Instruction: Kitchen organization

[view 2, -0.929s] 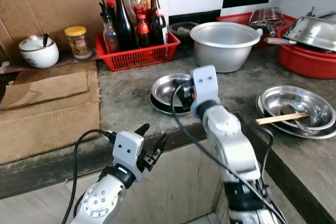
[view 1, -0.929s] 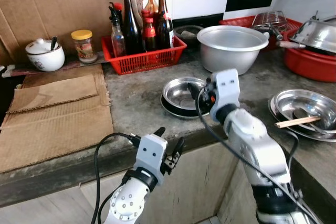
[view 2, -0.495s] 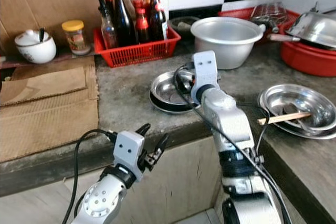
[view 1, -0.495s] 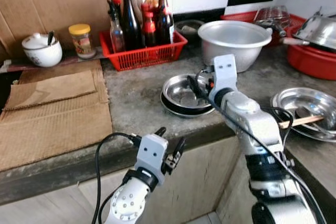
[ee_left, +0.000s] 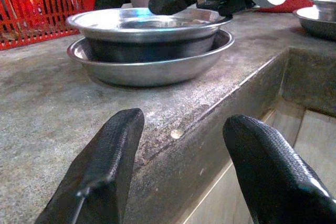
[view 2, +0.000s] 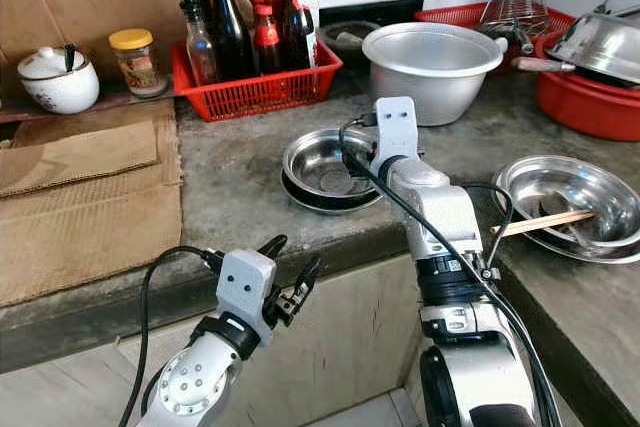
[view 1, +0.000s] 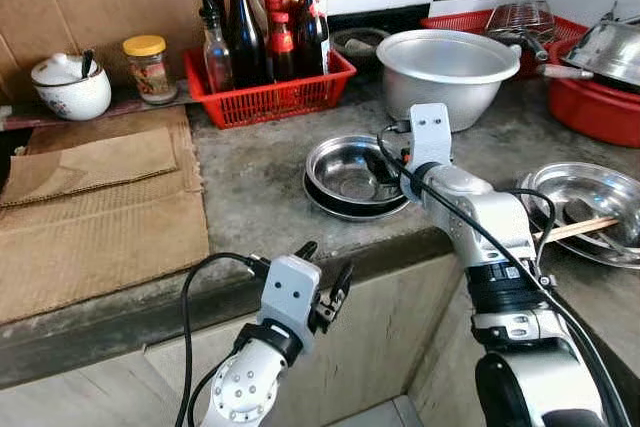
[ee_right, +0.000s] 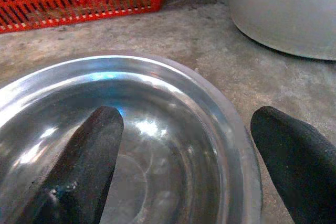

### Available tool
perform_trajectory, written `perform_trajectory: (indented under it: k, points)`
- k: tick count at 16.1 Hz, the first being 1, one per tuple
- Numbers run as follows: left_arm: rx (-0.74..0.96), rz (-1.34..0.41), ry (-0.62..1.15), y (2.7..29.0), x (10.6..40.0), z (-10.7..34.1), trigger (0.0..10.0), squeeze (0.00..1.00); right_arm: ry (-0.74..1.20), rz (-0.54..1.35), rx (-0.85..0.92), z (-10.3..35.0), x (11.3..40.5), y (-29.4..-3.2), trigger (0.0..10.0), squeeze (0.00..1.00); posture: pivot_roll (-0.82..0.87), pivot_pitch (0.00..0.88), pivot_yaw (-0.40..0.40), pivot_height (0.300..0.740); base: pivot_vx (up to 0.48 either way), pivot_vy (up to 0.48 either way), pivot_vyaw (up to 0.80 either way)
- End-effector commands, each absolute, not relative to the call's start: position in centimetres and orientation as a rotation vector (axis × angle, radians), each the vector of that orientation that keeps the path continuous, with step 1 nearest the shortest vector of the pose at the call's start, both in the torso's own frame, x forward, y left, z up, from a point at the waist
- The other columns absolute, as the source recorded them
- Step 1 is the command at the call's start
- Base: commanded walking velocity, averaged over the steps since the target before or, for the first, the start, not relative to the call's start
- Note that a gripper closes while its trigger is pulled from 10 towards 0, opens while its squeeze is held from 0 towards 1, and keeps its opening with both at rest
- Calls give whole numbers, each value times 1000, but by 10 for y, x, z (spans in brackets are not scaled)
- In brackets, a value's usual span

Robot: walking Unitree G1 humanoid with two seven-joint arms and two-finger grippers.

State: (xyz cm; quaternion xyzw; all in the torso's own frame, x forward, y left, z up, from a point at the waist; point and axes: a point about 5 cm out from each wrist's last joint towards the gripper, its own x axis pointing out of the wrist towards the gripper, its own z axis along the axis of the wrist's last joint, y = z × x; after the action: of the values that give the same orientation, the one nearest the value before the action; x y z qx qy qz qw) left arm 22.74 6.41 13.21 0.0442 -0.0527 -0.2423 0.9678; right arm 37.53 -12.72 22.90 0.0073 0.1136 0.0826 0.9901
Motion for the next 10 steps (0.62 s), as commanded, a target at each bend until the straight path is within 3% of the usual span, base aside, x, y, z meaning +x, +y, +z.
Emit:
perform_trajectory:
  k: [1, 10]
  points:
    - [91, -483, -105, 64, 226, 134, 10000, 0, 211, 161, 27, 238, 378, -127, 10000, 0, -19, 70, -23, 740, 0, 0, 0]
    - [102, -485, -103, 64, 227, 131, 10000, 0, 312, 178, 46, 237, 383, -134, 10000, 0, -15, 51, -23, 740, 0, 0, 0]
